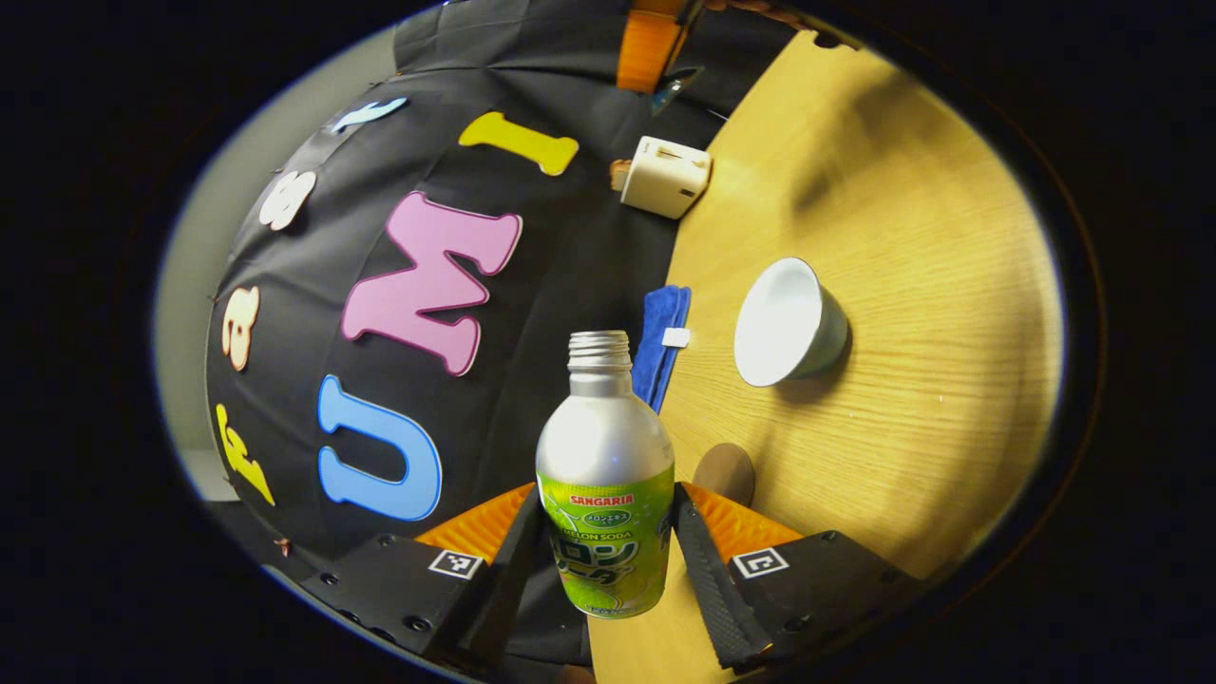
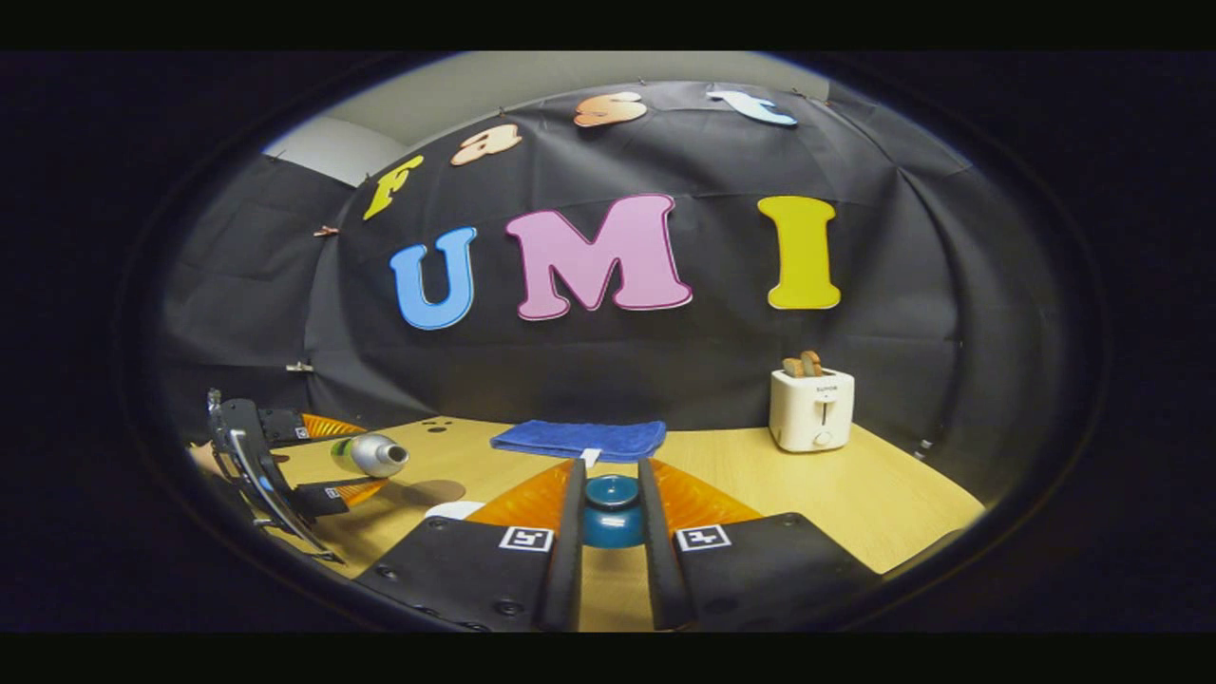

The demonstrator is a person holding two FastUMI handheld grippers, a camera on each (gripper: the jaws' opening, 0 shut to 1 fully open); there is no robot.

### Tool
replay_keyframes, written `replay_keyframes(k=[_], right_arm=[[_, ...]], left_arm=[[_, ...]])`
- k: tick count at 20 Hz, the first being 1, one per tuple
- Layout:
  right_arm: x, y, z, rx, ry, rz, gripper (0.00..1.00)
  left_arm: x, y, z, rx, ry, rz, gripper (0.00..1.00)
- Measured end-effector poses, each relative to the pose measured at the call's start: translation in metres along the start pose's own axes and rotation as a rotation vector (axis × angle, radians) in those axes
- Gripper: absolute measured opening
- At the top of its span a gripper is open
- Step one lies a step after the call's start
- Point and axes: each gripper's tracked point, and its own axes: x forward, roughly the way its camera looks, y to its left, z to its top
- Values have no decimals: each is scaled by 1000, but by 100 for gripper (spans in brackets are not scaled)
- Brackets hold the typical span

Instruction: Open the teacup lid with one hand, grasp the water bottle and pour water into the teacup with the other hand; after pouring, place the water bottle on the coaster and then close the teacup lid.

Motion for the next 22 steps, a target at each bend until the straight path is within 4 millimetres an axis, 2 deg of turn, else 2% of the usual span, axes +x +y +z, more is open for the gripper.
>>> replay_keyframes(k=[5,6,7,9,10,11,12,13,20,21,22], right_arm=[[-1,-5,0,11,-2,-7,32],[-1,-6,0,13,-3,-7,27],[-2,-6,1,15,-3,-8,32],[-2,-5,3,16,-6,-9,32],[-2,-6,4,18,-10,-11,27],[-3,-5,5,20,-13,-11,32],[-3,-4,6,23,-16,-8,27],[-4,-4,6,24,-18,-7,32],[-5,-7,8,31,-25,-12,32],[-6,-6,10,31,-27,-11,27],[-6,-6,10,30,-30,-10,32]], left_arm=[[8,0,-4,175,22,-29,80],[9,1,-3,209,20,-29,81],[10,1,-1,240,14,-30,81],[11,2,0,309,6,-36,80],[10,4,0,346,3,-40,80],[10,4,1,377,3,-43,80],[13,6,2,402,5,-46,80],[14,6,2,423,6,-49,80],[18,19,12,566,-8,-27,81],[18,19,13,581,-10,-24,81],[19,20,14,594,-11,-23,81]])
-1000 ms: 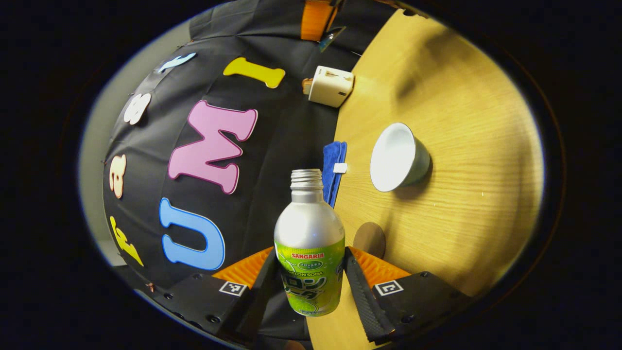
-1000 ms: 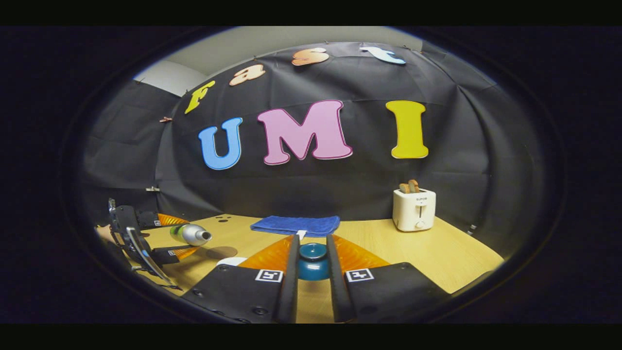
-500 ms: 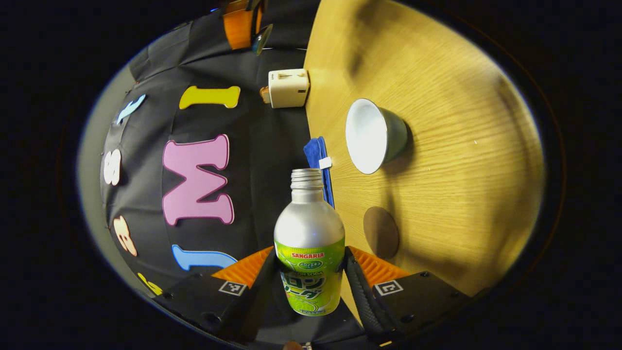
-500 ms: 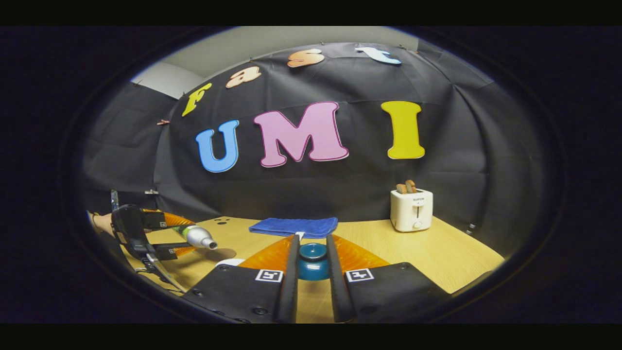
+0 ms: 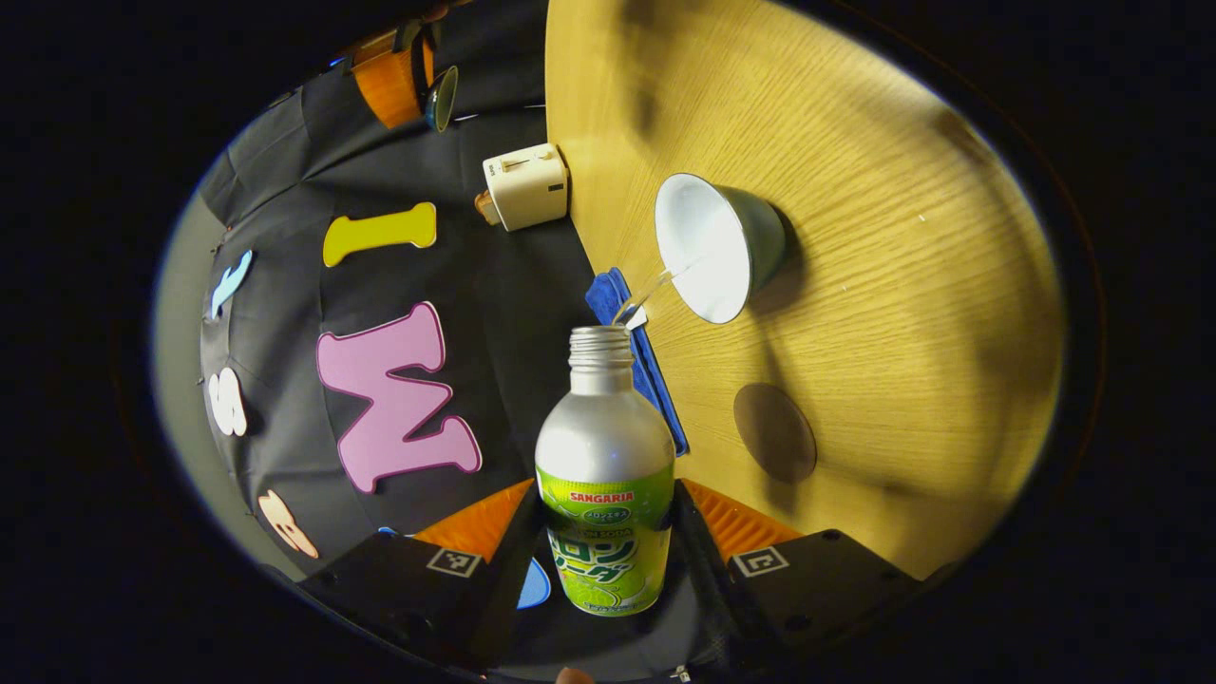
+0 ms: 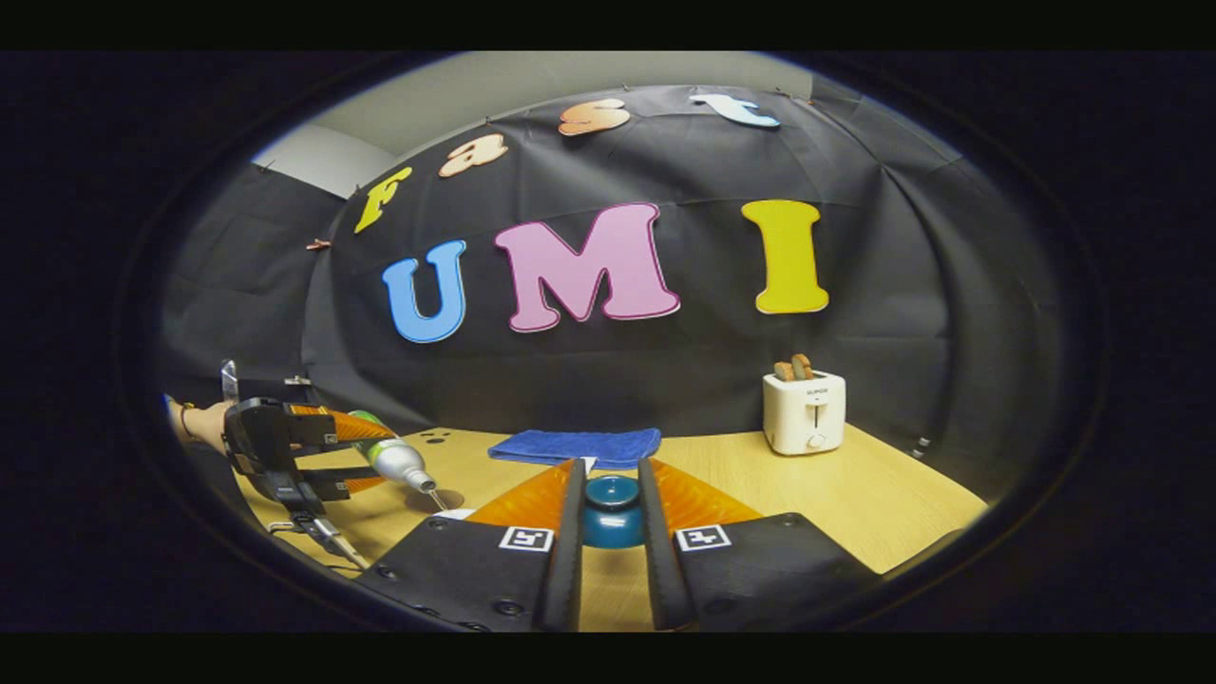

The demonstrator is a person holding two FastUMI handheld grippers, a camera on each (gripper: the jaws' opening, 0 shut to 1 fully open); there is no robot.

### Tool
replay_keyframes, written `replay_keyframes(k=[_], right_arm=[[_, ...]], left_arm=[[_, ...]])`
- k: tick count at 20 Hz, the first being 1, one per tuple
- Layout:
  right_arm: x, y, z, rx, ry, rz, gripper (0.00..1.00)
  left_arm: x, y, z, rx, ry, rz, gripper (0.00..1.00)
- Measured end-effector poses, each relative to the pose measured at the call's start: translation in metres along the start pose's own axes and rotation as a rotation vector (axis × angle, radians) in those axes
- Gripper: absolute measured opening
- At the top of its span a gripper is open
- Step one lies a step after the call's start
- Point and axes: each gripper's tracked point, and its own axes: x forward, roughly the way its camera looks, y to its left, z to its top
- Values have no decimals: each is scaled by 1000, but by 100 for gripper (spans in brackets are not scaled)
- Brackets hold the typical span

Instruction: Open the teacup lid with one hand, grasp the water bottle and pour water into the teacup with the other hand; after pouring, place the water bottle on the coaster and then close the teacup lid.

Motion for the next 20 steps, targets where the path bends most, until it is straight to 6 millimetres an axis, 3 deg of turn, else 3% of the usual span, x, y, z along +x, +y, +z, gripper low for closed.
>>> replay_keyframes(k=[18,19,20], right_arm=[[2,9,-4,14,13,34,32],[2,11,-6,16,18,40,27],[3,13,-7,17,23,46,32]], left_arm=[[12,22,6,243,-27,21,82],[11,23,8,262,-30,26,82],[10,25,9,280,-31,31,82]])
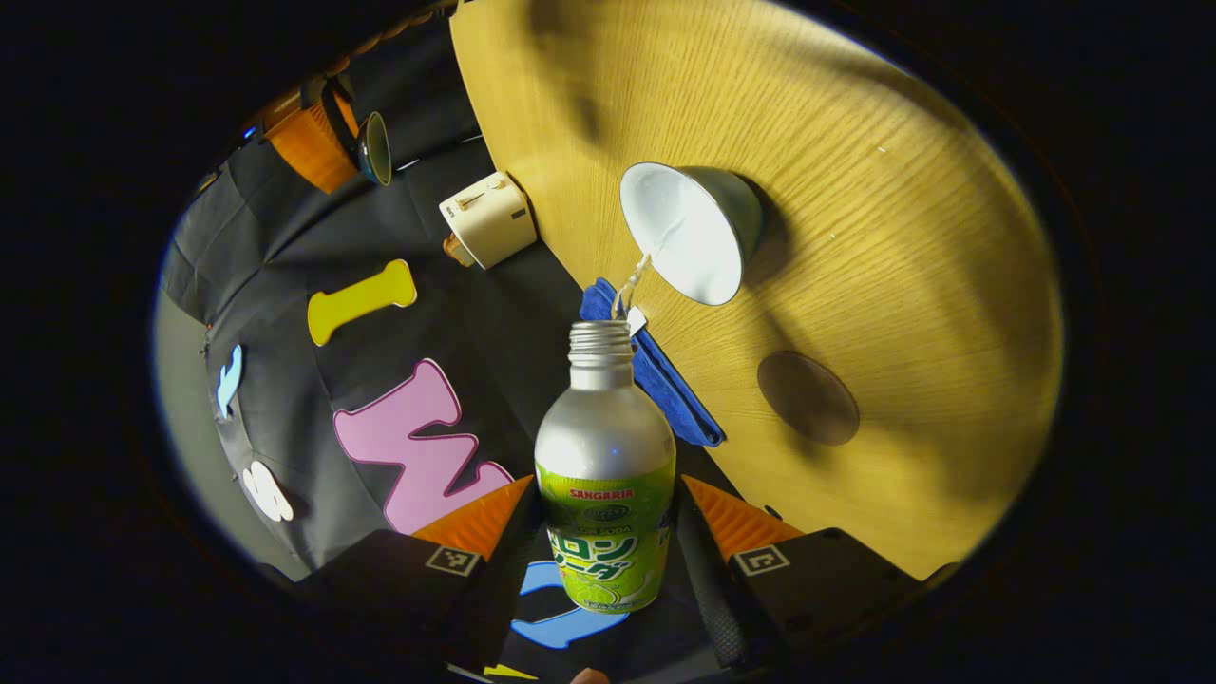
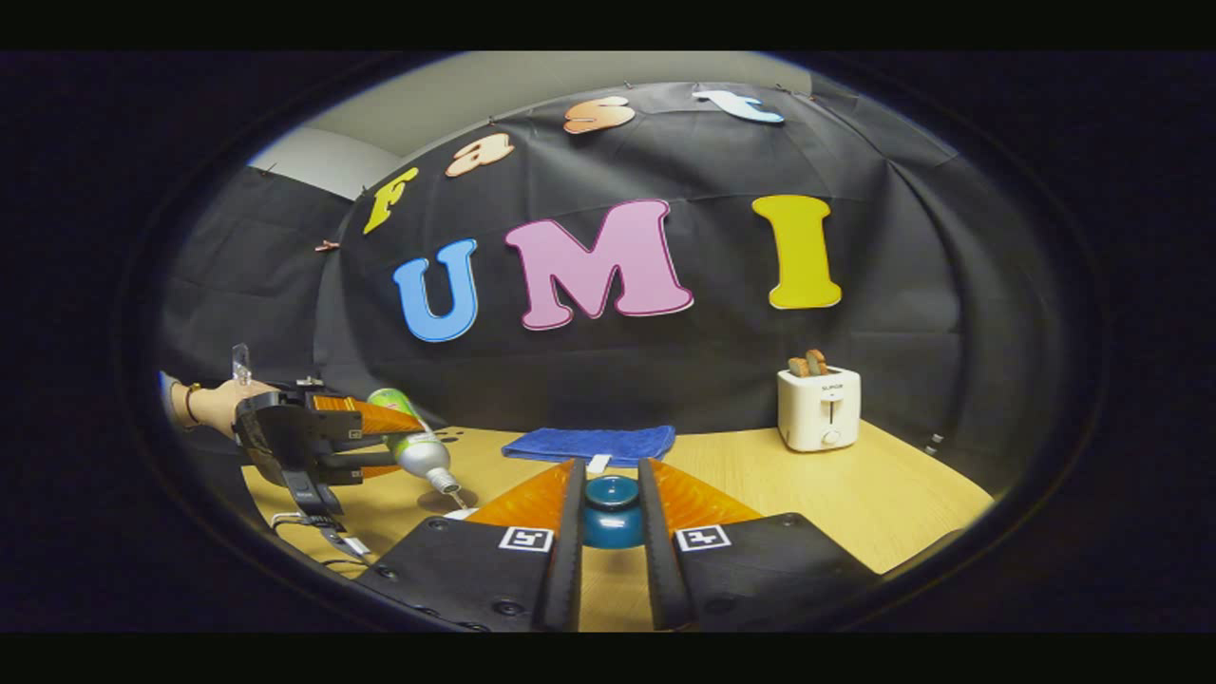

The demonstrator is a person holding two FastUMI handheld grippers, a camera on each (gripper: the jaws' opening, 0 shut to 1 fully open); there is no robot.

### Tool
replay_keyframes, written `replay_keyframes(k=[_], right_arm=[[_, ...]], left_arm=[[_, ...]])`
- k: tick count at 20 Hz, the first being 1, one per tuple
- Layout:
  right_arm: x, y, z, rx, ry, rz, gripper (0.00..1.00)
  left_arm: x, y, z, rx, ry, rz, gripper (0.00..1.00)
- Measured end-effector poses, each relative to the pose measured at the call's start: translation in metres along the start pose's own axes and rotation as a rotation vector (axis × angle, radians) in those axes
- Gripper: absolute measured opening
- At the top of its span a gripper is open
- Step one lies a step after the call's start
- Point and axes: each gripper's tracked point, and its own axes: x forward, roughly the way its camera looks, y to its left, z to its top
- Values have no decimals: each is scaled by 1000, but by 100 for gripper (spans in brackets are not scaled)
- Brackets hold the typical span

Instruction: Open the teacup lid with one hand, grasp the water bottle and pour water into the teacup with the other hand; after pouring, place the water bottle on the coaster and then close the teacup lid.

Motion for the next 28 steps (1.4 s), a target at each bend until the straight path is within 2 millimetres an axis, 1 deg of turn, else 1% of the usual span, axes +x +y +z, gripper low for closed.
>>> replay_keyframes(k=[2,5,11,12,15,16,17,19,21,23,25,27,28], right_arm=[[1,2,-2,-3,7,8,32],[0,5,-1,-2,4,16,32],[-1,0,2,4,-4,8,32],[-2,0,3,4,-5,7,32],[-3,-2,3,4,-8,3,32],[-3,-3,6,7,-12,2,27],[-3,-3,6,9,-13,1,32],[-2,-6,5,10,-12,-3,32],[-3,-4,5,10,-12,-2,32],[-2,-5,4,10,-11,-1,32],[-3,-5,5,10,-13,-2,32],[-2,-8,7,9,-15,-8,32],[-4,-11,7,10,-17,-14,32]], left_arm=[[2,8,1,35,-5,15,82],[1,12,1,73,-7,16,82],[3,27,-1,200,-21,27,82],[3,33,-1,220,-25,37,82],[4,40,3,287,-34,46,82],[5,39,4,299,-35,43,82],[6,41,5,300,-37,45,82],[6,42,8,297,-42,52,82],[6,47,10,284,-47,64,82],[6,44,13,239,-53,66,81],[6,34,12,135,-44,49,81],[6,16,10,0,-37,10,82],[4,9,12,-96,-41,1,81]])
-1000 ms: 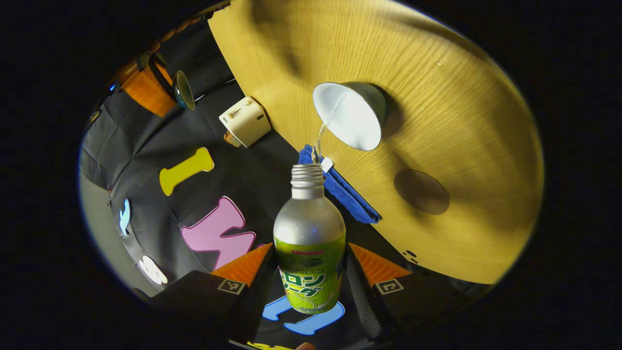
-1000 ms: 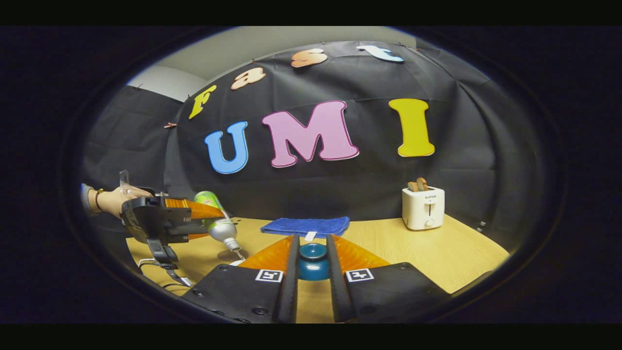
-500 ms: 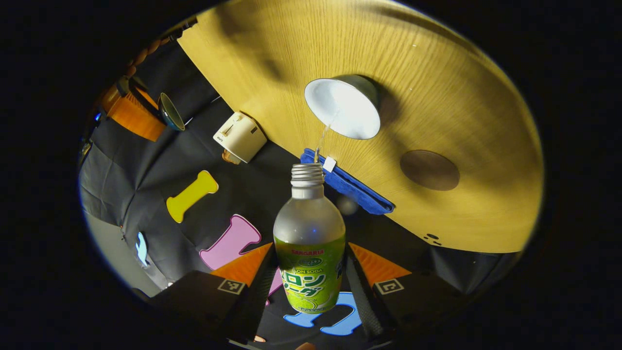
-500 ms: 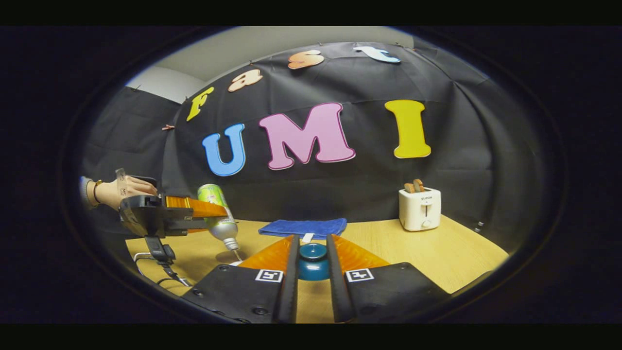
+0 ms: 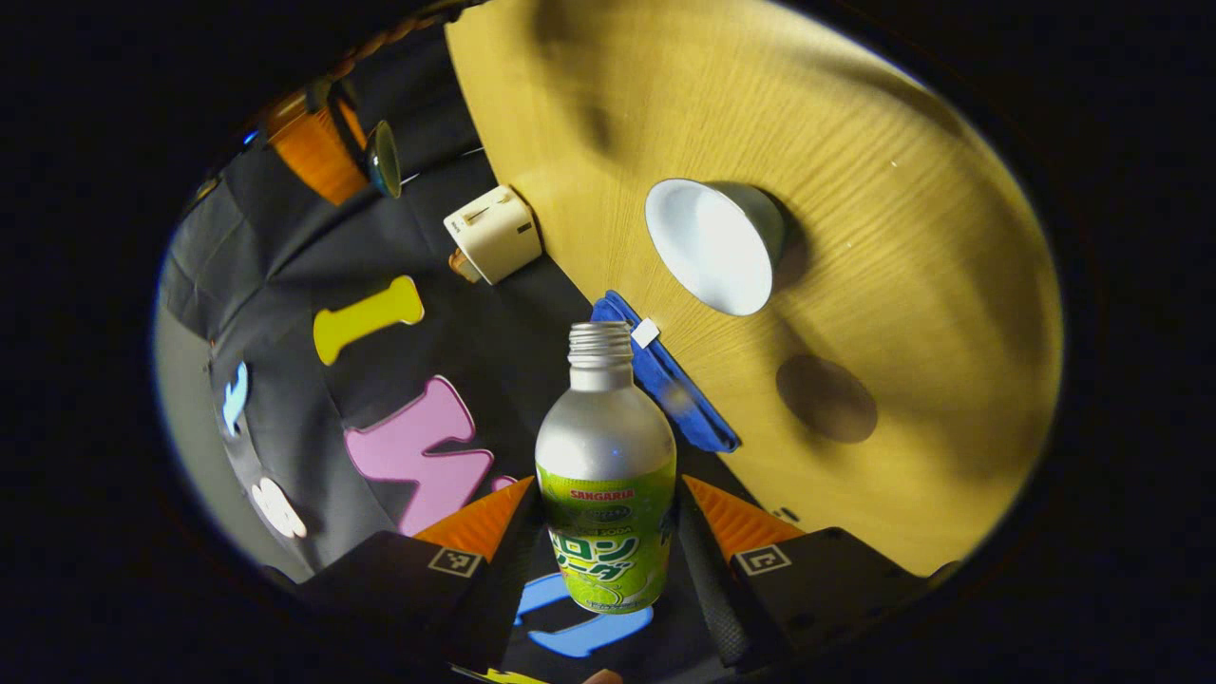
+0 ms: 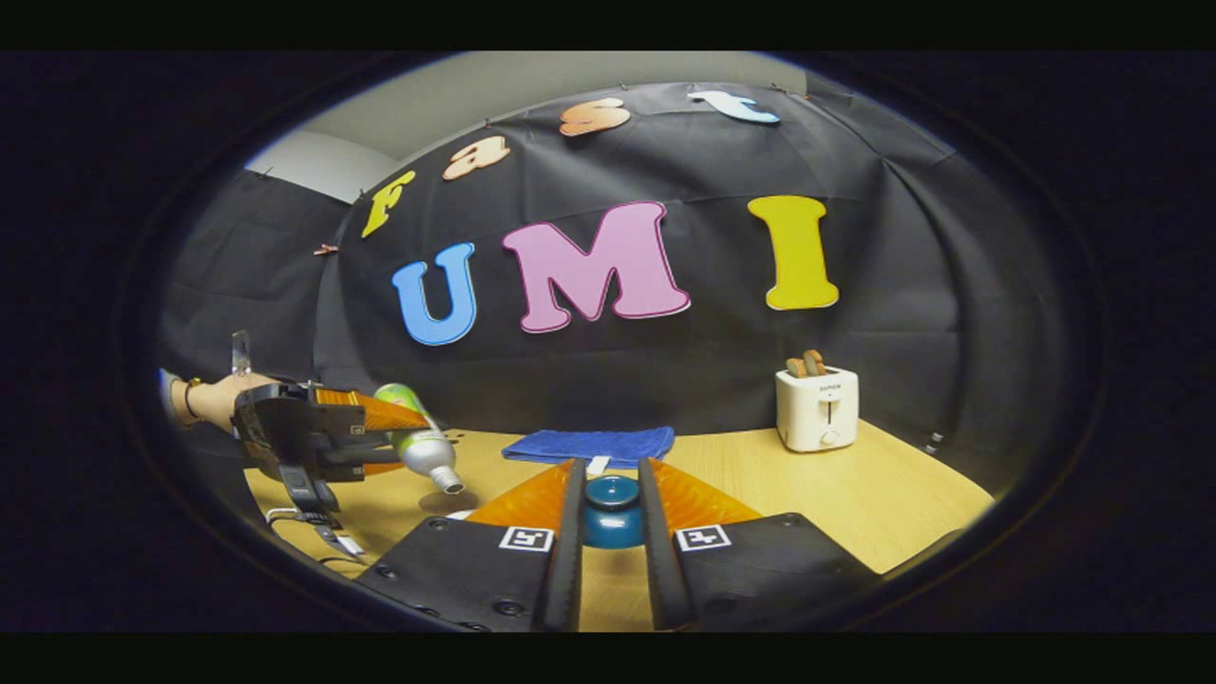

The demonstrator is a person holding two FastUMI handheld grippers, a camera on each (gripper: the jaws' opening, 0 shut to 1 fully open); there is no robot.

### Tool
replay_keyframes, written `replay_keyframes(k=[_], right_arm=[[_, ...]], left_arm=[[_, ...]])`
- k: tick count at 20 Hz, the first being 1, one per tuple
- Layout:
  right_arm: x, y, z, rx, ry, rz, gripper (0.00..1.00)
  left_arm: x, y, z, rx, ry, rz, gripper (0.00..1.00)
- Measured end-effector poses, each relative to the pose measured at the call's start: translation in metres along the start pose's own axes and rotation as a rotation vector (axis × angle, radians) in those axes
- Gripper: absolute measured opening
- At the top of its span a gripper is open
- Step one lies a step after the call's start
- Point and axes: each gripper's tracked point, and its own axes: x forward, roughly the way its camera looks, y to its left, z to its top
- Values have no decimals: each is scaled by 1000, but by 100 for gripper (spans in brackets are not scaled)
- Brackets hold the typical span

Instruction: Open the teacup lid with one hand, grasp the water bottle and pour water into the teacup with the other hand; after pouring, place the water bottle on the coaster and then close the teacup lid.

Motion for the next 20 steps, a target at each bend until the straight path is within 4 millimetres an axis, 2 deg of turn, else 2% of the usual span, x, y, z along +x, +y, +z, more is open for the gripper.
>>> replay_keyframes(k=[3,5,8,12,15,17,20], right_arm=[[-1,-2,2,10,-4,-7,32],[-1,-1,2,5,-8,-8,32],[0,3,1,0,-2,-1,32],[1,5,0,-4,2,7,32],[0,4,0,-5,-1,4,32],[0,3,0,-2,0,1,32],[1,6,-2,0,2,7,32]], left_arm=[[-2,-21,8,-277,-20,-43,81],[-5,-25,13,-472,-26,-42,81],[-6,-28,21,-823,-30,-19,81],[9,-27,32,-1302,-84,12,80],[4,-18,31,-1569,-156,27,80],[1,-7,9,-1811,-198,98,80],[12,-14,-25,-1960,-199,185,80]])
